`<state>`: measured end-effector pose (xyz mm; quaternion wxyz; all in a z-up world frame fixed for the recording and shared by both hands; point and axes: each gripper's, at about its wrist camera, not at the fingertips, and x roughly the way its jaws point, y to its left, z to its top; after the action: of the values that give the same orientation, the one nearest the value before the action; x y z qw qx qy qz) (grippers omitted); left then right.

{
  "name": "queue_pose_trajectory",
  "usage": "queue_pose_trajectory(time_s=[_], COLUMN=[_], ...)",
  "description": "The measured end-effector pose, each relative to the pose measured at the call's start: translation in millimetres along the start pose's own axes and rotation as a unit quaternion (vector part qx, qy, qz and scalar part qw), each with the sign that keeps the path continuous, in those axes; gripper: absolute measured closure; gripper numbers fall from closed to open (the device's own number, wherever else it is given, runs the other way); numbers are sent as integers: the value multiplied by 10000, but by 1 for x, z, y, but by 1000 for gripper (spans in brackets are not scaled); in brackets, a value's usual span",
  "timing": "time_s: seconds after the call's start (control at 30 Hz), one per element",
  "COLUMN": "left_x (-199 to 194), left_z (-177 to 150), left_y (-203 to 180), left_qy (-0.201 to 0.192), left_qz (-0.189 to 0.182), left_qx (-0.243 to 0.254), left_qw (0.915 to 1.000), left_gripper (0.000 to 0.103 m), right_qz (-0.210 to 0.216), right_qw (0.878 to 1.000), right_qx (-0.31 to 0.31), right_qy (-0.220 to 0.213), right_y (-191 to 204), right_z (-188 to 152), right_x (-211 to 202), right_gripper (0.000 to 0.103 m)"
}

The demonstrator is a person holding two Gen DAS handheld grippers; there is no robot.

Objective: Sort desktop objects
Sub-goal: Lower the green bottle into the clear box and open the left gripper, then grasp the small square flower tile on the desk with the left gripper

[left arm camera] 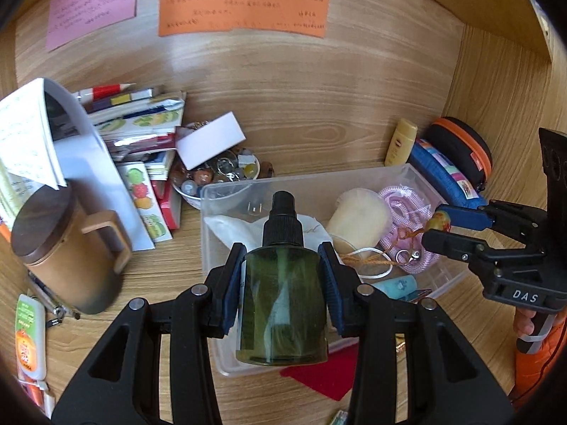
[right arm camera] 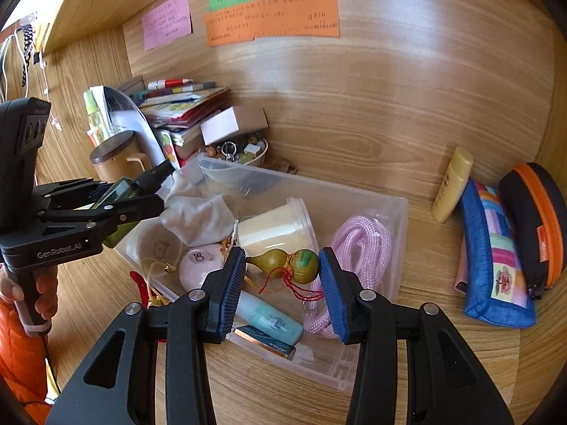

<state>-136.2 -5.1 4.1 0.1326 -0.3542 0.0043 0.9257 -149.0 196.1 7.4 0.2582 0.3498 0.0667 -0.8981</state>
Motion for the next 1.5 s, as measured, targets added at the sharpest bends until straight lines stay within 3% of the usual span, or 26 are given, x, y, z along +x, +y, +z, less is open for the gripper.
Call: queue_pose_trajectory(time_s=[0.53, 0.8, 0.9, 1.23, 1.37, 1.5], left_x=[25, 15, 11, -5, -13, -24], left_z=[-5, -3, -1, -1, -1, -3], left_y=[-2, -6, -7, -8, -6, -4], left_qy=[271, 95, 39, -86, -170, -264], left_qz=[63, 74, 94, 242, 396, 501], left_qx=[83, 171, 200, 177, 143, 133], left_qw=[9996, 9998, 9997, 9995, 9990, 9983], left_gripper=[62, 45, 42, 28, 16, 11], right_qz=[-140, -427, -498, -661, -769, -841], right_qw=[9996, 9981, 9976, 9956, 9942, 9930], right_qx=[-113, -359, -419, -655, -754, -820], right_qy=[238, 266, 226, 125, -30, -139], right_y=[4, 11, 13, 24, 30, 36], right_z=[-8, -9, -9, -10, -9, -8], right_x=[22, 27, 26, 21, 12, 1], right_gripper=[64, 62, 50, 40, 27, 27])
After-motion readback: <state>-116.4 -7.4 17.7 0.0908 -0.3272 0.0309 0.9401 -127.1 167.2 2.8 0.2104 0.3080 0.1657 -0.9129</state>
